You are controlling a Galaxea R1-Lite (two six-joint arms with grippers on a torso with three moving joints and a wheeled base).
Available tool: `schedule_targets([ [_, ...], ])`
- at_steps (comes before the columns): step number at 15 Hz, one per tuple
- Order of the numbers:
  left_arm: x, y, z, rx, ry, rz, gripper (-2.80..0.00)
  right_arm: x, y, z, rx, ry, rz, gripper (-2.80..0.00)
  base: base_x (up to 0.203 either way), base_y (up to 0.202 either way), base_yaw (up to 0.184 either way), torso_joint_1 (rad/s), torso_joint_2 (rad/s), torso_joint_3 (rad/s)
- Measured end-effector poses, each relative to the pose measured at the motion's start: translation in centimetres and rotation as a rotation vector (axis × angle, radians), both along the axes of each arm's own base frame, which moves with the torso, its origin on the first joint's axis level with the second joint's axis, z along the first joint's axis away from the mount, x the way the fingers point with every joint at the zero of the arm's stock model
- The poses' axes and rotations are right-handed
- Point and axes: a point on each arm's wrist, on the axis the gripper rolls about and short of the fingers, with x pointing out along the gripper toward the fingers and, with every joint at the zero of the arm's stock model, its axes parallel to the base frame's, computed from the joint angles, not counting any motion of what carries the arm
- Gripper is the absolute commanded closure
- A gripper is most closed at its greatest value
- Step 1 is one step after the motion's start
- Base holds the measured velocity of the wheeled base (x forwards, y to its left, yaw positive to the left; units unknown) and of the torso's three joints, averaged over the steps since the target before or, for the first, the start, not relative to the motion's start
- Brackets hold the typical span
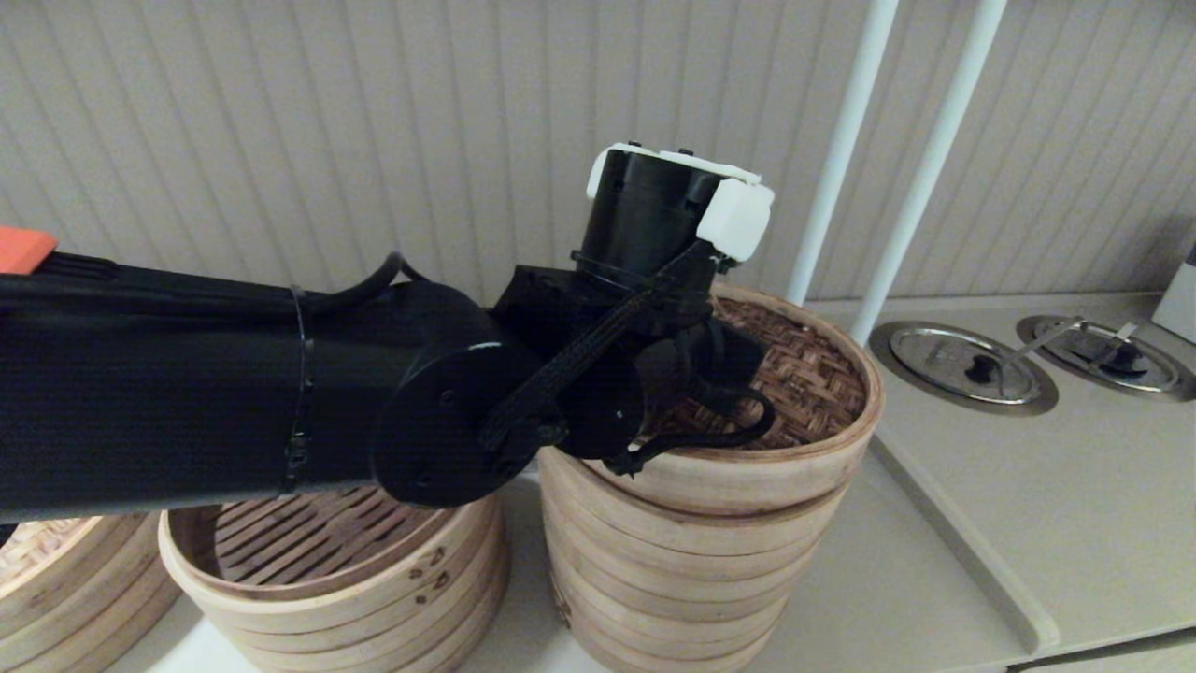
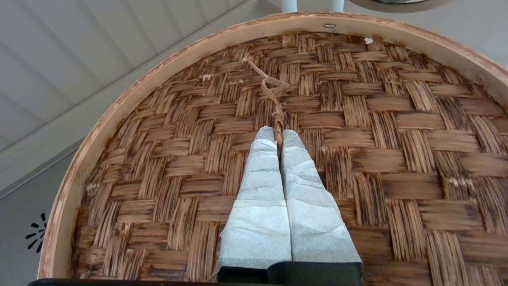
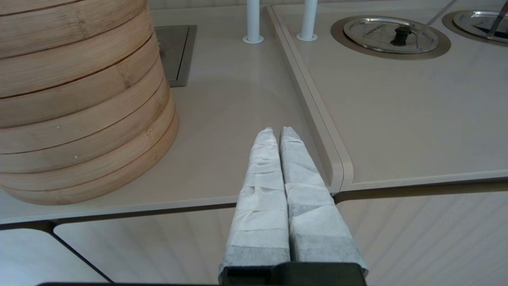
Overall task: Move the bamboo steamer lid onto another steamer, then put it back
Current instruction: Put the steamer
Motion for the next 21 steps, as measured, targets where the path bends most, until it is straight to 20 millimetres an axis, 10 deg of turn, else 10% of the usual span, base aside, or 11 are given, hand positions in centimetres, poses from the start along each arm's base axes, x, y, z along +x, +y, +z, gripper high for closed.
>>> schedule_targets([
  [11,-0.5,0.2,-0.1,0.007,0.004,-0.006,0.0,0.0,0.0,0.0,0.0,0.0,-0.001,0.0,0.0,0.0,0.0,0.0,0.0,0.0],
  [12,-0.4,0.1,-0.2,0.008,0.004,-0.007,-2.8,0.0,0.0,0.0,0.0,0.0,0.0,0.0,0.0,0.0,0.0,0.0,0.0,0.0],
  [21,-0.6,0.7,1.5,-0.028,-0.024,-0.001,-2.8,0.0,0.0,0.0,0.0,0.0,0.0,0.0,0.0,0.0,0.0,0.0,0.0,0.0],
])
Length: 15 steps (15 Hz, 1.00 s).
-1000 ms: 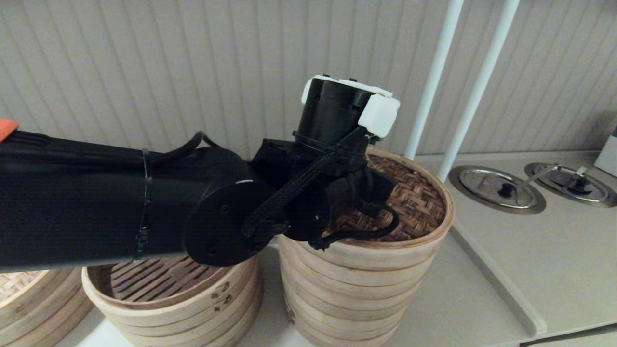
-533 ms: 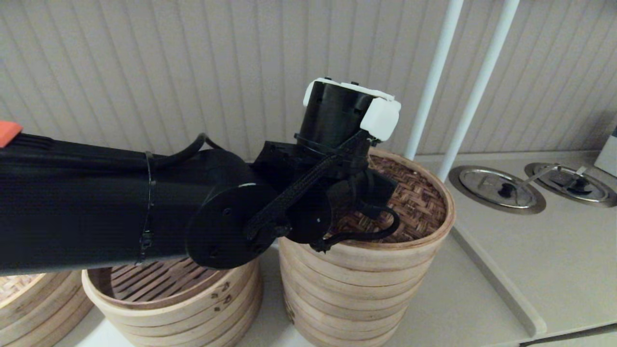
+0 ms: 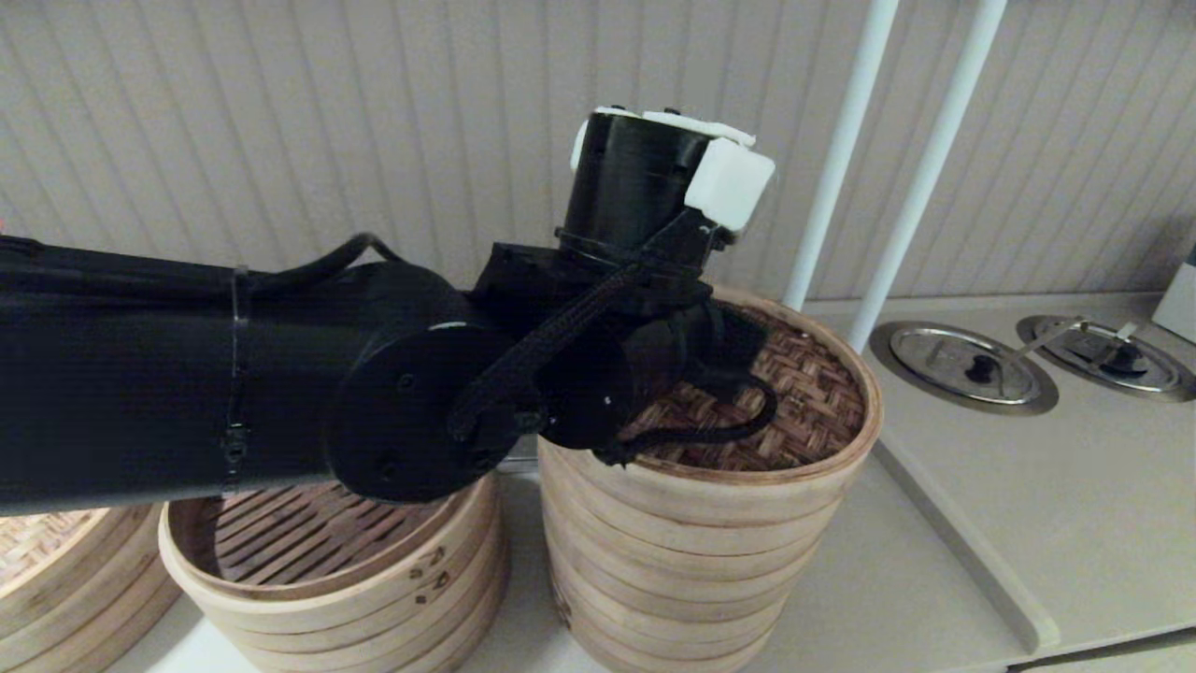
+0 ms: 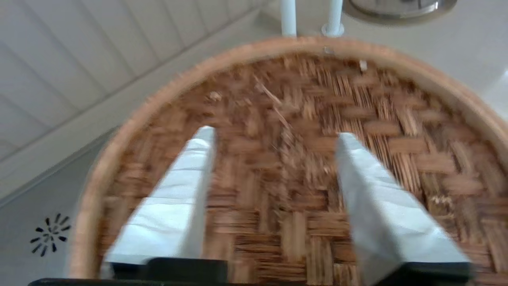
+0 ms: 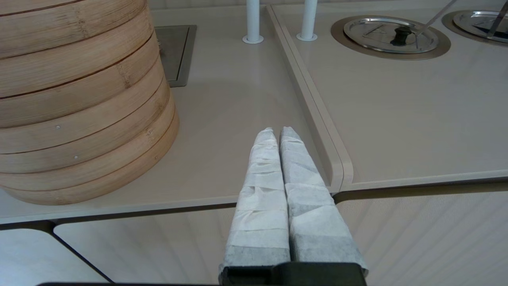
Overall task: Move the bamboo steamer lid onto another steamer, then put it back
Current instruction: Put the steamer, then pick up the steamer
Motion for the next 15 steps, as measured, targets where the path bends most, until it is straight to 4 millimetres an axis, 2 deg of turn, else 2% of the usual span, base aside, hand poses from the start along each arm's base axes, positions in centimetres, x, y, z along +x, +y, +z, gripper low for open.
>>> schedule_targets([
  [6,-0.7,3.0,2.7,-0.039,-0.039,0.026,-2.8,0.0,0.0,0.0,0.0,0.0,-0.001,0.0,0.0,0.0,0.0,0.0,0.0,0.0],
  [10,-0.8,6.8,3.5,-0.042,-0.043,0.066,-2.8,0.0,0.0,0.0,0.0,0.0,0.0,0.0,0.0,0.0,0.0,0.0,0.0,0.0],
  [11,-0.9,8.1,3.6,-0.042,-0.042,0.083,0.0,0.0,0.0,0.0,0.0,0.0,0.0,0.0,0.0,0.0,0.0,0.0,0.0,0.0],
  [15,-0.4,14.2,3.2,-0.036,-0.024,0.167,0.0,0.0,0.0,0.0,0.0,0.0,0.0,0.0,0.0,0.0,0.0,0.0,0.0,0.0],
])
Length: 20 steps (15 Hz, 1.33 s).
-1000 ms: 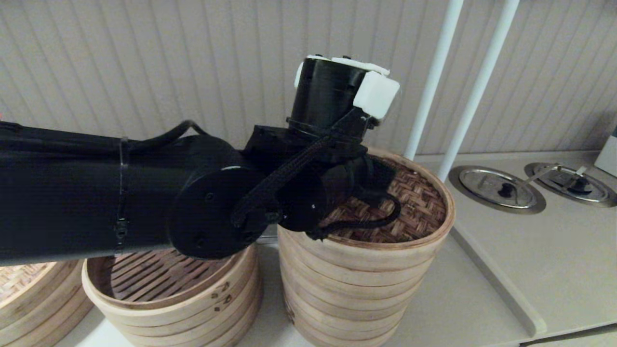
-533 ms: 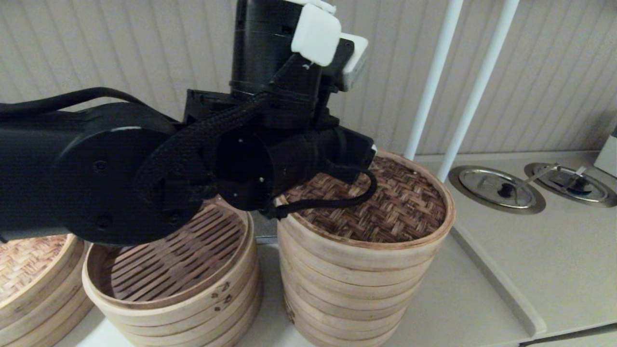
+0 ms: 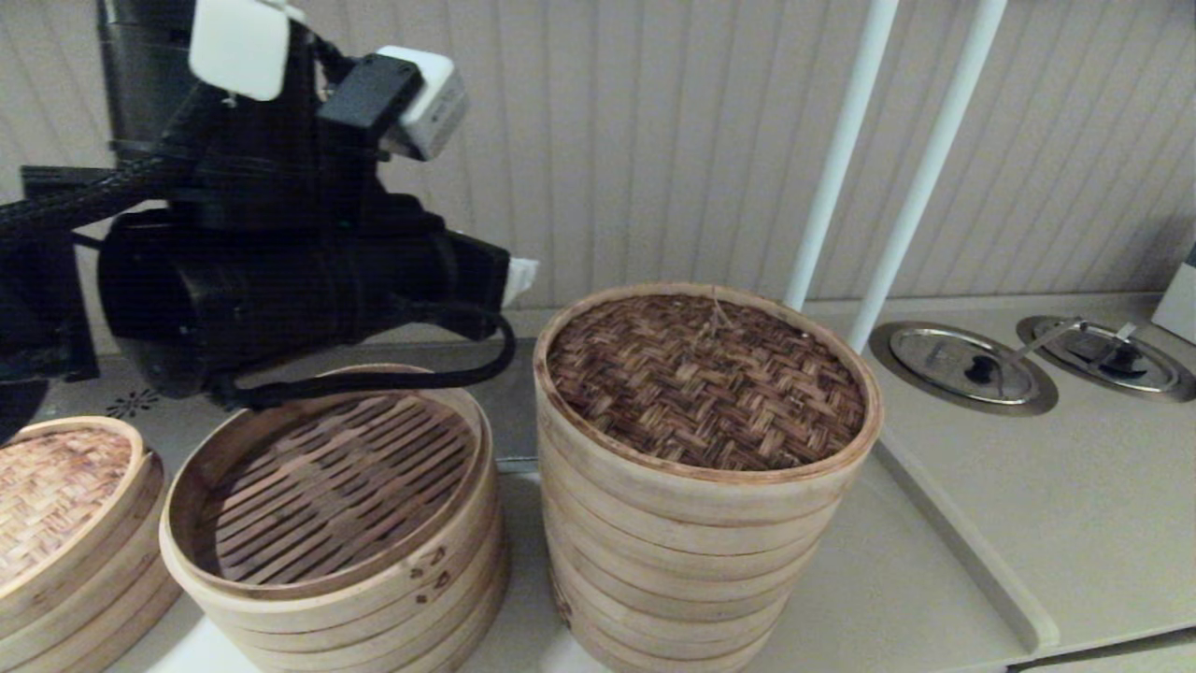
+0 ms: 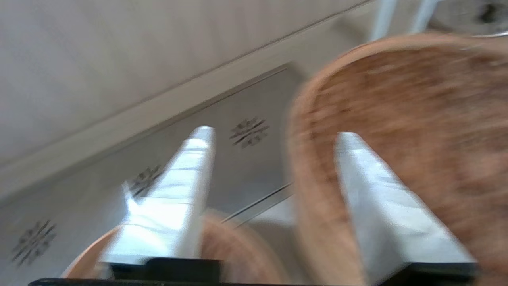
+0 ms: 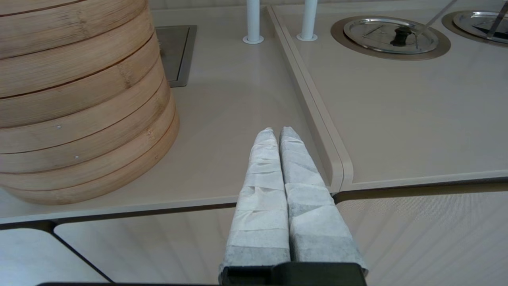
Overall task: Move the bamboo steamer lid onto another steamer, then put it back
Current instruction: Pick up the steamer
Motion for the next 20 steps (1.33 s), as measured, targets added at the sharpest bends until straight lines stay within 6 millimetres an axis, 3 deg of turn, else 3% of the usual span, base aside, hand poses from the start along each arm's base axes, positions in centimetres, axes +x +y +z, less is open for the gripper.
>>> schedule_targets([
  [4,-0.3,5.9,-1.1,-0.006,0.036,0.059,0.0,0.0,0.0,0.0,0.0,0.0,0.0,0.0,0.0,0.0,0.0,0.0,0.0,0.0],
  [7,-1.8,9.7,-2.4,-0.022,0.07,0.082,0.0,0.0,0.0,0.0,0.0,0.0,0.0,0.0,0.0,0.0,0.0,0.0,0.0,0.0],
  [12,-7.0,14.1,-4.7,-0.05,0.067,0.136,0.0,0.0,0.0,0.0,0.0,0.0,0.0,0.0,0.0,0.0,0.0,0.0,0.0,0.0],
  [15,-10.4,16.3,-7.1,-0.069,0.075,0.178,0.0,0.0,0.0,0.0,0.0,0.0,0.0,0.0,0.0,0.0,0.0,0.0,0.0,0.0],
  [20,-16.4,17.8,-11.7,-0.109,0.04,0.236,0.0,0.0,0.0,0.0,0.0,0.0,0.0,0.0,0.0,0.0,0.0,0.0,0.0,0.0],
])
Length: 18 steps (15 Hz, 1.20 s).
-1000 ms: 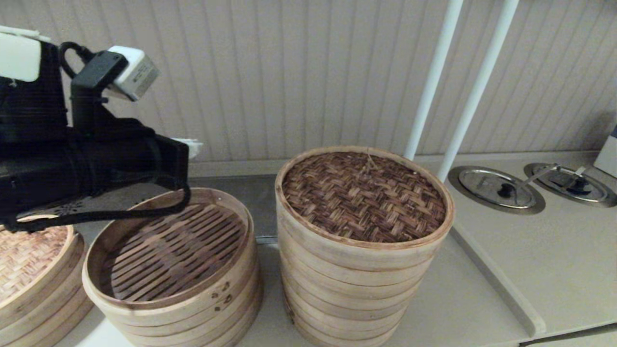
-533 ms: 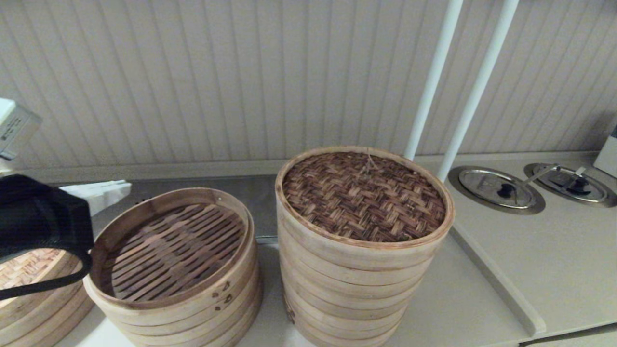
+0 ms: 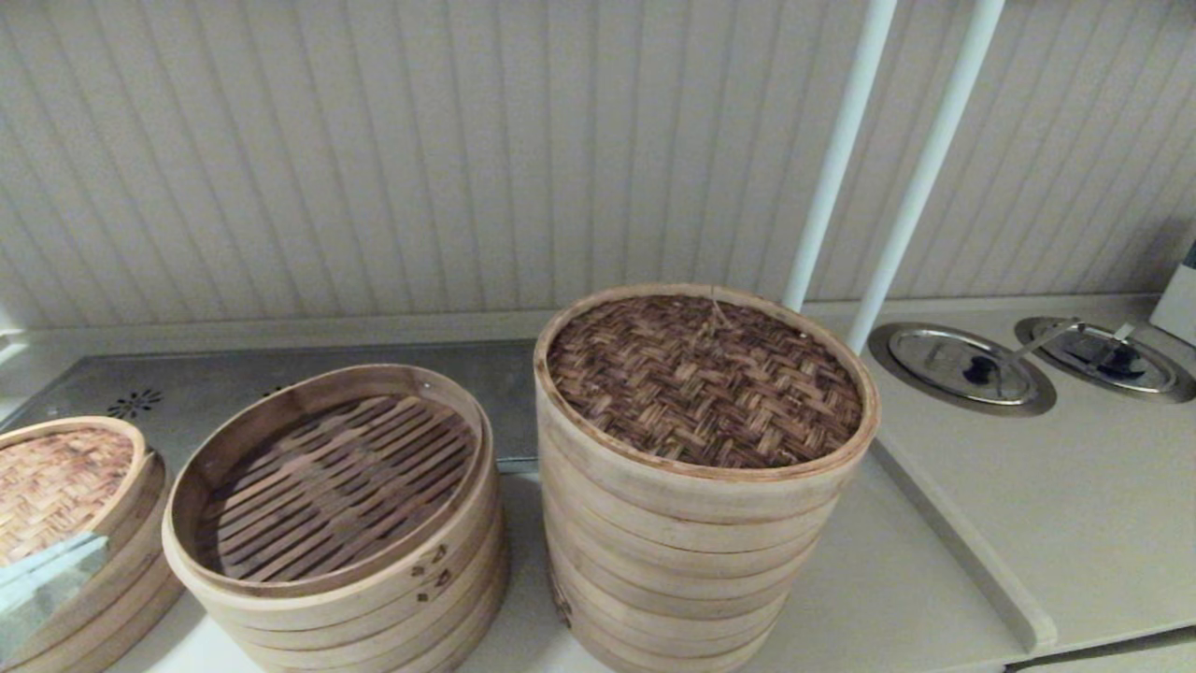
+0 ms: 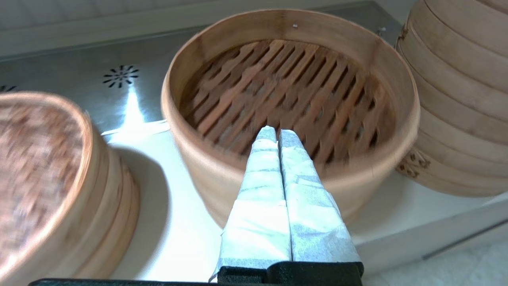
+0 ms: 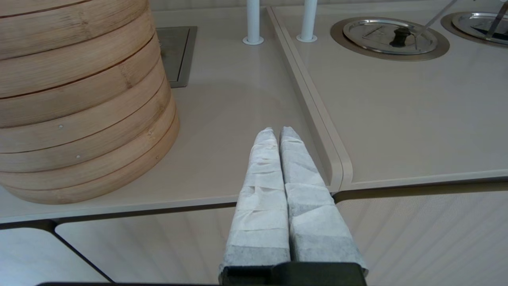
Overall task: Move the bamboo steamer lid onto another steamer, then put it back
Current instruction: Pick up the steamer
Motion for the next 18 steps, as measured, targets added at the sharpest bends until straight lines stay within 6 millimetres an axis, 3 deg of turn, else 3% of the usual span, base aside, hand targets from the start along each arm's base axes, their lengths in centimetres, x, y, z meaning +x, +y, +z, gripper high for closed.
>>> schedule_targets([
  [3,-2.9,0.3,-2.4,-0.005,-0.028,0.017,0.0,0.0,0.0,0.0,0.0,0.0,0.0,0.0,0.0,0.0,0.0,0.0,0.0,0.0],
  [7,-5.1,0.4,-5.2,-0.009,-0.081,0.061,0.0,0.0,0.0,0.0,0.0,0.0,0.0,0.0,0.0,0.0,0.0,0.0,0.0,0.0],
  [18,-6.6,0.4,-8.8,-0.053,-0.155,0.08,0.0,0.0,0.0,0.0,0.0,0.0,0.0,0.0,0.0,0.0,0.0,0.0,0.0,0.0],
])
